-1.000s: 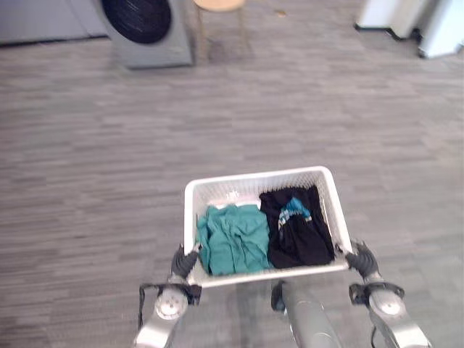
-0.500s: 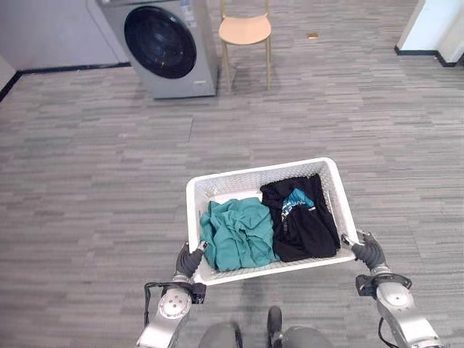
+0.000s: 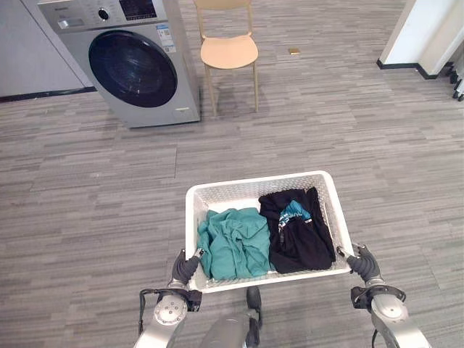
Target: Grab the laundry basket,head to the washer,open it,put in the laundry and shut it.
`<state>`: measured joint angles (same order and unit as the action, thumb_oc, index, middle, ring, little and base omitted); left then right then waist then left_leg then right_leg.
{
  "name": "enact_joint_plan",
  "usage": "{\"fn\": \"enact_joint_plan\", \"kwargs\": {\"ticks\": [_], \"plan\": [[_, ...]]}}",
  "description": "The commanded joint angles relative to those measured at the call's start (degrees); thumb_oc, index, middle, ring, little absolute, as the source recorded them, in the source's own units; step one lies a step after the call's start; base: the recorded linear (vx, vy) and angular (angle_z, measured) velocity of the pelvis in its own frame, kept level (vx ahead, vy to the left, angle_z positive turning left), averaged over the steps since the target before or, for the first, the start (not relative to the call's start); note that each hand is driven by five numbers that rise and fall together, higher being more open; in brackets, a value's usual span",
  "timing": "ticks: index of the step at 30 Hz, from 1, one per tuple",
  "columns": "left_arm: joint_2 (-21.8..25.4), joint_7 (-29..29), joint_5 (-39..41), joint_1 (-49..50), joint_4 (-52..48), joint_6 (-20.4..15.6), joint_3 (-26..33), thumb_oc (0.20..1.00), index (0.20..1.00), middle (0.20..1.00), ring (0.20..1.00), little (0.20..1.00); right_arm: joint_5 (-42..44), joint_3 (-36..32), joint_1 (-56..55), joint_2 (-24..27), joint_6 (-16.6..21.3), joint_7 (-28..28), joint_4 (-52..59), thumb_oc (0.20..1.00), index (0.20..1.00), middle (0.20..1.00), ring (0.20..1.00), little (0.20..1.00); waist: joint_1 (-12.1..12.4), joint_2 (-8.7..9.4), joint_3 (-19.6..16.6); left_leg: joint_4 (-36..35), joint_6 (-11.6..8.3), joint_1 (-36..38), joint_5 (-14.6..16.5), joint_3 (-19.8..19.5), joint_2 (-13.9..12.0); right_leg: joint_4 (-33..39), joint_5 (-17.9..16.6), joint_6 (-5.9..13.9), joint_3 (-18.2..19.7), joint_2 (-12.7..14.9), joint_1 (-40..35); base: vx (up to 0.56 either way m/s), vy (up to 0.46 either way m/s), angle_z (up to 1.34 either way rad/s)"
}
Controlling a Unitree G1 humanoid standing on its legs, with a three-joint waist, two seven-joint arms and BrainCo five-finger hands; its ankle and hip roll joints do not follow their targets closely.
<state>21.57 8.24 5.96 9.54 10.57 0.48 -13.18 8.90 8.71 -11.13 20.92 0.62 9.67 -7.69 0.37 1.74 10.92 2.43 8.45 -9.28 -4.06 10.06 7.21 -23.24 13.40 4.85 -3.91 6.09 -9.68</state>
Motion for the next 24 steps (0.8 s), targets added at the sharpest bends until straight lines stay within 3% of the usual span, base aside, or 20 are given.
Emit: {"fn": "enact_joint_plan", "kwargs": {"ticks": [1,2,4,5,6,8,9,12,15,18,20,21,24], "plan": [[0.90,0.18,-0.39,-0.45,-3.87,-4.23,-0.47,0.200,0.200,0.200,0.200,0.200,2.26,-0.64,5.04,-3.05,7.06,-3.44,6.85,0.200,0.200,0.200,0.200,0.200,0.54,0.69,-2.35,-1.00,-7.44,2.32,4.55,0.09,-6.66,3.04,-7.73,4.77,0.89,-0.92,7.09,0.23,0.147,0.14],[1.27,0.42,-0.71,-0.78,-3.96,-4.21,-0.68,0.200,0.200,0.200,0.200,0.200,2.59,-0.75,4.82,-3.53,6.97,-3.61,7.01,0.200,0.200,0.200,0.200,0.200,-0.43,-0.04,-2.08,-2.08,-7.04,5.24,5.77,-0.11,-6.96,1.00,-8.04,3.93,-0.32,-1.73,11.31,0.32,0.178,0.20],[1.45,0.57,-0.65,-0.65,-4.18,-4.20,-0.56,0.200,0.200,0.200,0.200,0.200,2.79,-0.76,4.74,-3.53,6.94,-3.57,6.85,0.200,0.200,0.200,0.200,0.200,-1.00,-0.36,-1.99,-2.75,-7.14,6.65,6.41,-0.14,-7.07,1.83,-7.37,3.61,-1.97,-1.51,12.82,0.26,0.084,0.32],[1.53,0.72,-0.20,-0.45,-4.51,-4.22,-0.16,0.200,0.200,0.200,0.200,0.200,3.04,-0.56,4.88,-3.58,6.73,-3.42,6.34,0.200,0.200,0.200,0.200,0.200,-1.75,-0.89,-1.68,-3.51,-7.51,9.10,7.73,-0.47,-7.45,7.19,-6.31,2.68,-6.06,-0.99,15.44,0.30,0.017,0.37],[1.43,0.66,0.12,-0.26,-4.75,-4.15,0.10,0.200,0.200,0.200,0.200,0.200,3.18,-0.55,5.01,-3.55,6.66,-3.31,6.17,0.200,0.200,0.200,0.200,0.200,-1.90,-0.76,-1.49,-3.63,-7.58,10.23,8.41,-0.40,-7.27,10.07,-6.95,2.67,-7.39,-0.79,17.15,0.30,0.018,0.27],[1.34,0.52,0.25,0.03,-4.72,-4.08,0.34,0.200,0.200,0.200,0.200,0.200,3.50,-0.51,4.99,-3.53,6.43,-3.43,6.02,0.200,0.200,0.200,0.200,0.200,-2.26,-0.72,-1.13,-3.63,-7.67,11.74,9.32,-0.80,-7.20,13.47,-7.56,2.83,-8.25,-1.15,17.44,0.28,-0.012,-0.03],[0.97,0.45,0.10,0.21,-4.48,-4.05,0.85,0.200,0.200,0.200,0.200,0.200,3.75,-0.88,5.09,-3.38,6.53,-3.34,5.96,0.200,0.200,0.200,0.200,0.200,-2.72,-0.09,-0.51,-3.00,-7.72,13.69,10.82,-1.53,-6.52,18.58,-9.31,3.42,-8.02,-2.27,19.34,0.45,-0.033,0.08],[0.27,0.60,-0.90,0.26,-3.71,-4.68,1.64,0.200,0.200,0.200,0.200,0.200,3.69,-1.50,4.41,-3.40,6.83,-3.52,6.30,0.200,0.200,0.200,0.200,0.200,-3.52,0.28,0.17,-2.31,-8.28,17.42,13.55,-3.48,-6.05,23.59,-12.00,4.56,-8.08,-3.42,22.26,0.49,-0.073,0.21],[-0.02,0.52,-1.15,0.51,-3.47,-4.84,1.65,0.200,0.200,0.200,0.200,0.200,3.39,-1.75,3.54,-3.16,6.82,-4.02,6.61,0.200,0.200,0.200,0.200,0.200,-4.01,0.20,-0.15,-2.01,-8.45,19.77,15.27,-5.07,-5.96,23.01,-12.92,4.64,-8.34,-3.32,22.76,0.32,-0.076,0.47],[-0.83,0.25,-1.06,0.93,-3.36,-5.07,1.40,0.200,0.200,0.200,0.200,0.200,3.08,-2.36,2.12,-3.00,7.16,-4.19,6.70,0.200,0.200,0.200,0.200,0.200,-4.51,0.10,-1.86,-0.24,-9.61,22.26,17.86,-6.83,-6.77,22.47,-13.62,3.24,-7.31,-2.92,20.22,0.50,-0.188,0.71],[-1.20,0.44,-0.30,0.75,-3.19,-5.03,0.93,0.200,0.200,0.200,0.200,0.200,3.53,-2.72,2.01,-2.40,7.18,-3.93,6.16,0.200,0.200,0.200,0.200,0.200,-5.08,-0.92,-2.48,5.70,-11.94,21.39,15.14,-7.37,-8.79,21.75,-13.36,1.91,-6.79,-3.67,18.35,0.33,-0.173,0.52],[-1.16,0.51,0.15,0.64,-3.49,-4.86,1.01,0.200,0.200,0.200,0.200,0.200,4.20,-2.78,2.41,-2.13,7.36,-3.83,6.13,0.200,0.200,0.200,0.200,0.200,-5.09,-1.29,-2.42,11.04,-13.23,19.55,12.20,-7.50,-9.73,22.00,-13.09,1.16,-6.94,-3.86,17.14,0.29,-0.185,0.39],[-1.51,0.25,1.10,1.05,-4.08,-4.81,1.20,0.200,0.200,0.200,0.200,0.200,5.08,-3.08,2.72,-0.94,7.56,-3.36,6.12,0.200,0.200,0.200,0.200,0.200,-4.55,-0.74,-1.92,22.09,-13.61,14.49,6.35,-6.47,-11.81,23.15,-10.79,-1.26,-6.19,-4.64,13.08,0.28,-0.172,0.06]]}}
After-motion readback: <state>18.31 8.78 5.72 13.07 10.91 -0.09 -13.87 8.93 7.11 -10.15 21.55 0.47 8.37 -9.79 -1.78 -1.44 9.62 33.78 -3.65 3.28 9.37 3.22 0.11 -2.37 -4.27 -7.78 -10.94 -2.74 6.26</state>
